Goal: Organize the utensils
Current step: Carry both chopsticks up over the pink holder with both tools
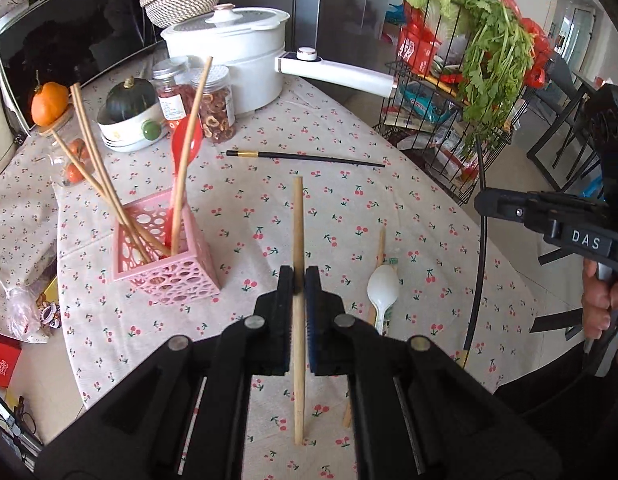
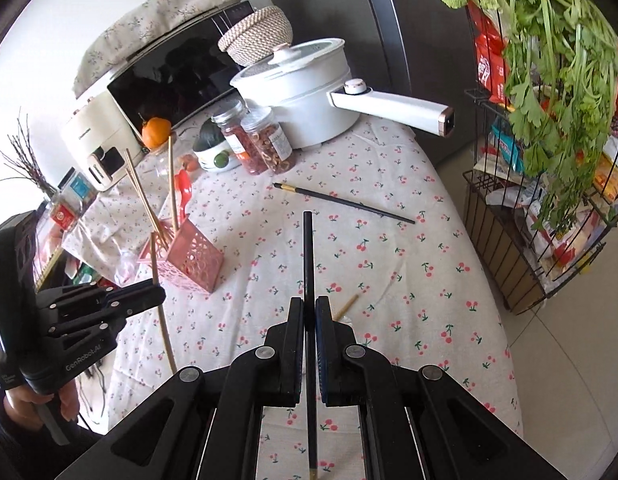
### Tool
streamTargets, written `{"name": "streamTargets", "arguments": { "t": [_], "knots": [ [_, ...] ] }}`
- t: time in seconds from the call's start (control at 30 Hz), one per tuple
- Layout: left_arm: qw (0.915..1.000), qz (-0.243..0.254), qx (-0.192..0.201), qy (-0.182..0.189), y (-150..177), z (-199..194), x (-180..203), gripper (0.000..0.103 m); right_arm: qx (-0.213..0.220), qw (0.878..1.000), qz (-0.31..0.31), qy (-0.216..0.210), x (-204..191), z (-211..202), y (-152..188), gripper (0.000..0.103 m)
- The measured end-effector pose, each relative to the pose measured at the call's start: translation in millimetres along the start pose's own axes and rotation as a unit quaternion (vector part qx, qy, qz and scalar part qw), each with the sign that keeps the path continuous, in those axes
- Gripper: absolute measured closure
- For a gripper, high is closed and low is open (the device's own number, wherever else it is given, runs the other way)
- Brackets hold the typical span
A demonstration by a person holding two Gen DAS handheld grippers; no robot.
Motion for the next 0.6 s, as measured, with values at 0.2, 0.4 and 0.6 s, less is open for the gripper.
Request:
{"name": "streamTargets", "arguments": {
  "t": [0.2,0.4,0.6],
  "knots": [
    [0.9984,-0.025,0.049,0.006,10.0,-34.4,-20.9,0.096,0.034,0.999,-0.034,-0.001,-27.2,-21.7,2.5,0.098],
    [0.9947,-0.037,0.095,0.011,1.0,-65.0,-30.9,0.096,0.054,0.997,-0.053,-0.008,-48.6,-31.9,-2.1,0.097],
    [0.9863,-0.058,0.154,0.010,-6.8,-105.6,-43.6,0.096,0.086,0.994,-0.065,-0.028,-71.9,-49.2,-21.1,0.098]
  ]
}}
Point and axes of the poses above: each gripper's, at about its wrist camera, not at the fingertips, and z roughly the way its jaws point, x to its right, y to its underside, the point moved 6 cm from there along z, roughly the way its jaws point, and after that the axes turned 9 degrees about -x, right-handed, at the moved point
